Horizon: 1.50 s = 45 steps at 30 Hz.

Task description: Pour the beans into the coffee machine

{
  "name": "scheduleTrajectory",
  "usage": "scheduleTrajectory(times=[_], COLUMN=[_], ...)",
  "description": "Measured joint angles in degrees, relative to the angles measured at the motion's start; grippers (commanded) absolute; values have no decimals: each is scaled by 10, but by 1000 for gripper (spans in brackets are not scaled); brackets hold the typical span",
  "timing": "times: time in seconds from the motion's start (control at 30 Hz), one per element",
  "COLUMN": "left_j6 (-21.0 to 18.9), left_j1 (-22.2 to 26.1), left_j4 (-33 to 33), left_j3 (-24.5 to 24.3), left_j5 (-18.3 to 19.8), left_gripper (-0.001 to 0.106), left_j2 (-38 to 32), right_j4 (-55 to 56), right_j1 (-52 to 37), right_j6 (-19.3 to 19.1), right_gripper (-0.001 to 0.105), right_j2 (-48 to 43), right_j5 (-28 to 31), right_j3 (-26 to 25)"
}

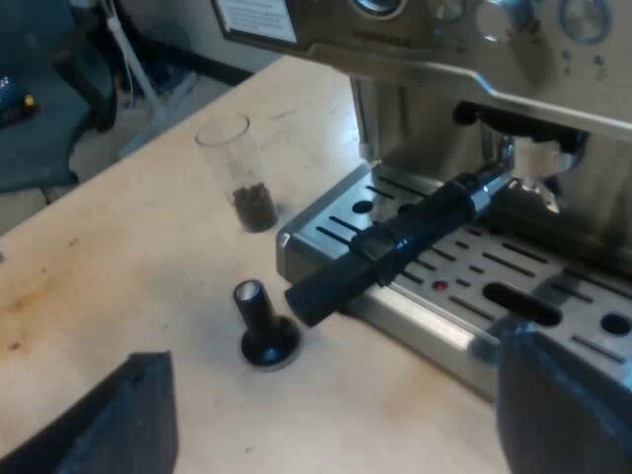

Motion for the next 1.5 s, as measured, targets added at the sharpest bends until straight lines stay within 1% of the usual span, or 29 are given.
scheduleTrajectory(times=[0.07,0.23,0.33,0.53,0.6,0.7,0.9,1.07,1.17,1.23,1.3,1.37,1.43,1.47,1.5], left_j6=[20,38,51,54,57,61,63,63,63,63,63,63,63,63,63], left_j1=[0,0,0,0,0,0,0,0,0,0,0,0,0,0,0], left_j4=[0,0,0,0,0,-11,-27,-71,-131,-163,-186,-210,-222,-233,-237], left_j3=[0,0,0,0,0,14,78,129,171,189,206,221,229,235,237], left_j5=[0,0,0,0,0,0,0,0,0,0,0,0,0,0,0], left_gripper=[72,72,72,72,72,72,72,72,72,72,74,83,86,90,90], left_j2=[8,12,12,12,12,12,12,12,12,12,12,12,12,12,12], right_j4=[-20,-34,-49,-85,-94,-114,-119,-121,-123,-122,-122,-122,-122,-122,-122], right_j1=[27,49,88,120,120,120,120,120,120,120,120,120,120,120,120], right_j6=[0,0,0,0,0,0,0,0,0,0,0,0,0,0,0], right_gripper=[68,68,68,68,68,68,68,68,68,68,68,68,68,68,68], right_j2=[23,43,77,124,132,135,135,135,135,135,135,135,135,135,135], right_j5=[24,27,29,73,75,78,78,78,78,78,78,78,78,78,78], right_j3=[0,0,0,-1,-1,-1,-1,-1,-1,-1,-1,-1,-1,-1,-1])
